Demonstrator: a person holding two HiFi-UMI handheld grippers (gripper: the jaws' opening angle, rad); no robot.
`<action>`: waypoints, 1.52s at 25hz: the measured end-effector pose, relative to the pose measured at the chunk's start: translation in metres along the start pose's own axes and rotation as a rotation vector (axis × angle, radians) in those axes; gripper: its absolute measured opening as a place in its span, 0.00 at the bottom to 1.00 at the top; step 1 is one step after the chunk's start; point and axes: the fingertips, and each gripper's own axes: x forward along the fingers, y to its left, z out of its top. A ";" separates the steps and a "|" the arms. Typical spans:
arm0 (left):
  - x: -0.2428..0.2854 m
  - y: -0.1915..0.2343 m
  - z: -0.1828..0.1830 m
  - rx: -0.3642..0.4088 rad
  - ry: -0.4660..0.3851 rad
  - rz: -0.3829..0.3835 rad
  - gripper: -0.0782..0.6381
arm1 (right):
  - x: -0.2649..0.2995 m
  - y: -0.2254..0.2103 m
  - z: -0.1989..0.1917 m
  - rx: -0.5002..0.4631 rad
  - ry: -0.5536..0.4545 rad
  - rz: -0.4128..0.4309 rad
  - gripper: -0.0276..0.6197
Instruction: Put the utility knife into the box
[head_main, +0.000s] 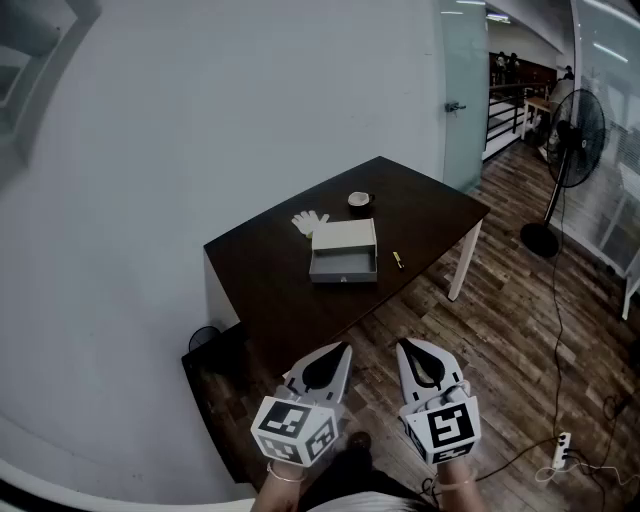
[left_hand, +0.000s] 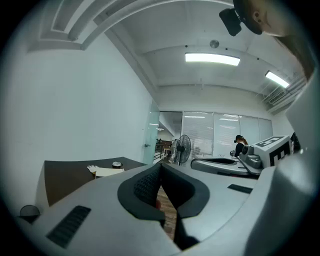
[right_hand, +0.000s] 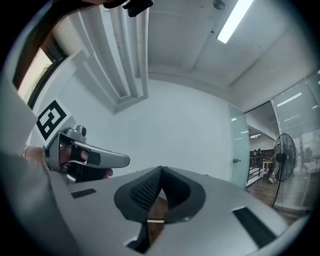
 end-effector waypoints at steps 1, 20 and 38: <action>0.002 0.001 -0.001 -0.001 0.002 -0.002 0.13 | 0.002 -0.001 -0.002 0.001 0.003 -0.002 0.05; 0.055 0.063 0.002 -0.028 0.021 -0.030 0.13 | 0.082 -0.024 -0.007 0.022 -0.018 -0.044 0.05; 0.129 0.130 0.009 -0.046 0.011 -0.090 0.13 | 0.173 -0.059 -0.020 0.023 0.007 -0.092 0.05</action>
